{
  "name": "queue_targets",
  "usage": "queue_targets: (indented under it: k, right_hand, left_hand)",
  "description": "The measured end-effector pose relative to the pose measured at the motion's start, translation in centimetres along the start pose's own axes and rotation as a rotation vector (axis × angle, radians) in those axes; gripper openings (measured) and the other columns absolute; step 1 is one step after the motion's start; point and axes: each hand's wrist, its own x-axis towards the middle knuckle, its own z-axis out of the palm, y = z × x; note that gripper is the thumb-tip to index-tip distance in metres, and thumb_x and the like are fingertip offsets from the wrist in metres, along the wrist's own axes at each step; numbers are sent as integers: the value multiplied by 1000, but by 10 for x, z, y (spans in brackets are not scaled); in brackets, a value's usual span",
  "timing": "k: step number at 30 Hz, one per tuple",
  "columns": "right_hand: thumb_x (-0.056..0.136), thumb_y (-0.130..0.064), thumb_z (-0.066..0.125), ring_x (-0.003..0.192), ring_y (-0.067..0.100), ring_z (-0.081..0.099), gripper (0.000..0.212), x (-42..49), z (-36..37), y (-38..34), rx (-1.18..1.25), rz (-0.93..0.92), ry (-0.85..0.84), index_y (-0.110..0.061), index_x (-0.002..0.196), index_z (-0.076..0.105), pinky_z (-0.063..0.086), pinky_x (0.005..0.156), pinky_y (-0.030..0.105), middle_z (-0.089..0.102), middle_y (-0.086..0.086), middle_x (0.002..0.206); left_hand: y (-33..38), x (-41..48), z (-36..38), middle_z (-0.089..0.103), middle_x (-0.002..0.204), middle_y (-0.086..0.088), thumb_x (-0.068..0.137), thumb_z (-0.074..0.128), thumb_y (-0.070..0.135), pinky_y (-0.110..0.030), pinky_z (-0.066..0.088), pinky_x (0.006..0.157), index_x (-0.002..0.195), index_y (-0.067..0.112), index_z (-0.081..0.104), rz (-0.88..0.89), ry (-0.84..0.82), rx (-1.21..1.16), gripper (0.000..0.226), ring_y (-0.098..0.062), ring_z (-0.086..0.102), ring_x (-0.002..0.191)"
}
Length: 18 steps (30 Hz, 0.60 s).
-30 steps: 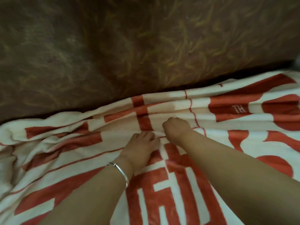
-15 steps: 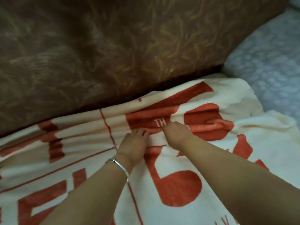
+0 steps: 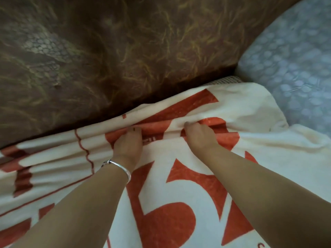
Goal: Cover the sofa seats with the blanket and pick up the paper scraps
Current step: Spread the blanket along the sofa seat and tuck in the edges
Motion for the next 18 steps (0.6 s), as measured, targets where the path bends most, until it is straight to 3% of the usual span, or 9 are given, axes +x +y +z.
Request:
queue_targets:
  k: [3, 5, 7, 9, 11, 13, 16, 18]
  right_hand:
    - [97, -3, 36, 110, 32, 60, 33, 3, 1, -2, -42, -23, -64, -3, 127, 50, 48, 81, 36, 56, 16, 126]
    - [96, -2, 36, 113, 34, 57, 41, 3, -1, -3, -28, -10, -82, -3, 138, 37, 48, 82, 37, 45, 19, 134]
    - [96, -4, 37, 114, 33, 56, 42, 2, -4, -2, -33, -9, -103, -5, 138, 37, 48, 83, 37, 42, 19, 136]
    - [96, -7, 39, 115, 30, 56, 37, 2, -6, 2, -33, -28, -142, -7, 133, 46, 47, 87, 36, 48, 15, 133]
    - [97, -11, 41, 117, 30, 55, 34, 1, -9, 8, 13, -33, -155, -9, 130, 50, 46, 89, 37, 50, 12, 132]
    - [95, -9, 41, 114, 32, 56, 33, -2, -14, 20, 43, -1, -117, -8, 125, 53, 46, 87, 38, 51, 14, 129]
    - [92, -5, 42, 111, 33, 58, 33, -13, -21, 48, 46, 102, -74, -6, 121, 56, 47, 88, 39, 54, 14, 124]
    - [92, -2, 40, 113, 33, 57, 33, -22, -25, 70, 60, 180, -60, -5, 121, 56, 47, 90, 38, 54, 14, 123]
  left_hand:
    - [12, -4, 2, 49, 130, -11, 97, 35, 14, -39, 45, 91, 124, 12, 46, 144, 31, -9, 29, -29, 53, 111]
    - [26, -9, 1, 41, 135, -10, 94, 41, 11, -37, 49, 82, 130, 14, 41, 268, 110, -49, 36, -27, 56, 103]
    - [39, -3, -2, 28, 146, -11, 93, 45, 10, -37, 51, 74, 142, 16, 29, 339, 163, -44, 52, -27, 59, 98]
    - [49, 10, -8, 27, 148, -12, 95, 43, 13, -38, 51, 77, 145, 17, 23, 312, 91, 4, 54, -29, 61, 102]
    - [53, 25, -19, 49, 133, -12, 96, 38, 15, -39, 51, 85, 134, 13, 39, 244, 17, 112, 37, -30, 61, 106]
    - [51, 38, -30, 59, 119, -12, 95, 38, 13, -40, 50, 86, 125, 11, 47, 158, 52, 143, 31, -32, 61, 105]
    - [50, 51, -48, 51, 123, -16, 95, 38, 13, -45, 46, 89, 124, 8, 46, 95, 83, 124, 31, -37, 55, 111]
    - [63, 57, -54, 44, 125, -16, 93, 39, 11, -45, 43, 91, 125, 8, 46, 182, 103, 180, 32, -36, 49, 113]
